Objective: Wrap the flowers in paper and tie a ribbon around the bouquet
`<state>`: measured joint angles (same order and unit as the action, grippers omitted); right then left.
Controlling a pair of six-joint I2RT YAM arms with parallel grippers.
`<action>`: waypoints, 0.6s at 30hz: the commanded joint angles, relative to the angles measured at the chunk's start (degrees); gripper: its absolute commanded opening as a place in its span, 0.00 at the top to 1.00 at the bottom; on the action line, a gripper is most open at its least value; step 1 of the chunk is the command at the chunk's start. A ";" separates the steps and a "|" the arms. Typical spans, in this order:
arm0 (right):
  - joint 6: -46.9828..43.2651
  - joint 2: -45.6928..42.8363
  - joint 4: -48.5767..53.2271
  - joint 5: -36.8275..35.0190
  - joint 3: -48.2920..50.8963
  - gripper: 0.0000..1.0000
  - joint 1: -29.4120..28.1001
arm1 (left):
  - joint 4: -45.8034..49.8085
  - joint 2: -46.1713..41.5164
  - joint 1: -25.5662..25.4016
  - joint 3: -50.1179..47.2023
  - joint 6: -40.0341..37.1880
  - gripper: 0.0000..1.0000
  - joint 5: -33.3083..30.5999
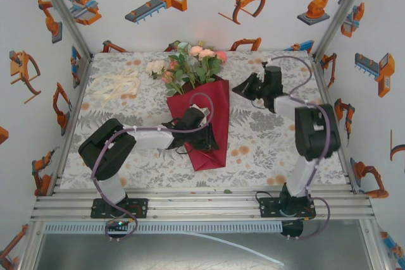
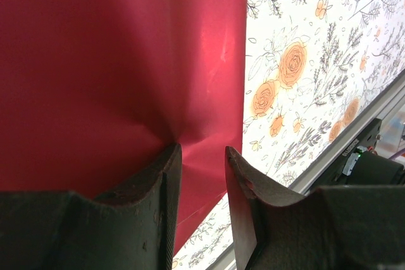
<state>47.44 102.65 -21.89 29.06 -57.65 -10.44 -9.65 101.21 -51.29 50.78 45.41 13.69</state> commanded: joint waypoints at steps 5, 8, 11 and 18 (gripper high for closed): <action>1.86 -14.21 -5.42 0.81 23.35 1.00 -7.40 | 4.64 0.15 0.23 -0.08 -1.20 0.63 -2.59; 3.55 -17.67 -6.66 -0.16 29.02 1.00 -10.58 | 4.98 0.63 0.22 0.41 -1.29 0.63 -2.69; 5.64 -18.88 -9.00 -1.31 33.26 1.00 -13.68 | 4.69 0.99 0.22 0.72 -1.05 0.63 -2.49; 8.51 -14.12 -15.84 -3.88 36.80 1.00 -15.05 | 4.81 1.08 0.22 1.08 -0.98 0.63 -2.43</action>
<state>54.50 86.96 -32.58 27.75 -21.04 -25.32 -8.62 101.25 -51.29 51.37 45.36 13.28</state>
